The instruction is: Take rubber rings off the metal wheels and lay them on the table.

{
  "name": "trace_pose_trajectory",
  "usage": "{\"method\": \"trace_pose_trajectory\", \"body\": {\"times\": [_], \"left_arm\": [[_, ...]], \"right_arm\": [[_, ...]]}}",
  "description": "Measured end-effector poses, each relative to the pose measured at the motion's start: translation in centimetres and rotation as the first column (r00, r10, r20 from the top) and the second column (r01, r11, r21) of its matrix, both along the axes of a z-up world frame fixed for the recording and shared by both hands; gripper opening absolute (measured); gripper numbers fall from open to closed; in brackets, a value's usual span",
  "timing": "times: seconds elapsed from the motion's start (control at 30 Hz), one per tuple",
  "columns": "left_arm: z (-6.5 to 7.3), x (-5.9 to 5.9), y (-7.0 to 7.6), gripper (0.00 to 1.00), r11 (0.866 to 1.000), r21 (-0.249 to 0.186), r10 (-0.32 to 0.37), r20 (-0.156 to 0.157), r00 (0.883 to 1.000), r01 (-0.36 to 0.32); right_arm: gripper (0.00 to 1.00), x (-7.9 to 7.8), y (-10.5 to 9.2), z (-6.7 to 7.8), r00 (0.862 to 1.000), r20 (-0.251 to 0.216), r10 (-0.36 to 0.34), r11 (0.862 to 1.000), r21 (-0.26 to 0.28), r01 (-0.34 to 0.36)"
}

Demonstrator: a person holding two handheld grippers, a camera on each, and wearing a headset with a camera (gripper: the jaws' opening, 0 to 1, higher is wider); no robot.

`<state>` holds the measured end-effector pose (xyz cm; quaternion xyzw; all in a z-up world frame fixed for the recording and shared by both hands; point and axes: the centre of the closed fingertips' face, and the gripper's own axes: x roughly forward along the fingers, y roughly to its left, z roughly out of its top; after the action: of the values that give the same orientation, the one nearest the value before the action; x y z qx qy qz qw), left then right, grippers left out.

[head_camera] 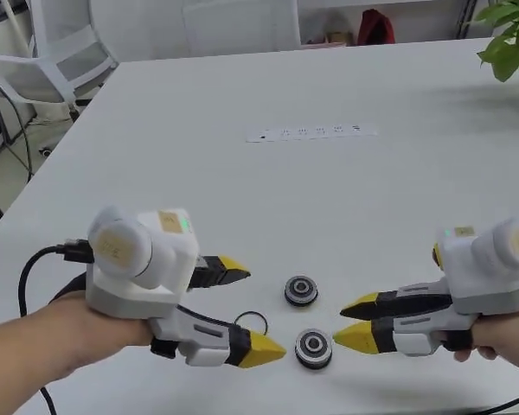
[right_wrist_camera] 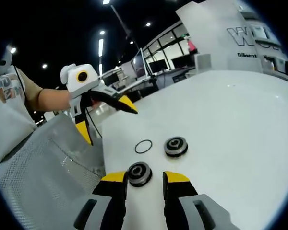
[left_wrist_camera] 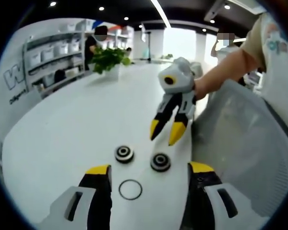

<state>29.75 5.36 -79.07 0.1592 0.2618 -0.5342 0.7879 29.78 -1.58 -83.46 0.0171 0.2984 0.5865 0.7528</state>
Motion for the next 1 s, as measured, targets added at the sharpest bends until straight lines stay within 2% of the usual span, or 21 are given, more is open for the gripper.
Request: {"method": "trace_pose_trajectory", "body": {"times": [0.13,0.23,1.0], "left_arm": [[-0.7,-0.1,-0.2,0.64,1.0,0.017,-0.008,-0.013,1.0,0.009],[-0.9,-0.2,-0.4,0.63,1.0,0.016,-0.014,-0.023,1.0,0.014],[-3.2,-0.6,-2.1,0.53,0.997,0.057,-0.057,-0.064,0.996,0.061]], "right_arm": [[0.27,-0.2,-0.1,-0.5,1.0,0.005,0.009,1.0,-0.008,-0.009],[0.26,-0.5,-0.2,-1.1,0.999,0.026,0.037,0.999,-0.033,-0.036],[0.19,-1.6,1.1,-2.5,0.984,0.092,0.15,0.985,-0.095,-0.141]]}}
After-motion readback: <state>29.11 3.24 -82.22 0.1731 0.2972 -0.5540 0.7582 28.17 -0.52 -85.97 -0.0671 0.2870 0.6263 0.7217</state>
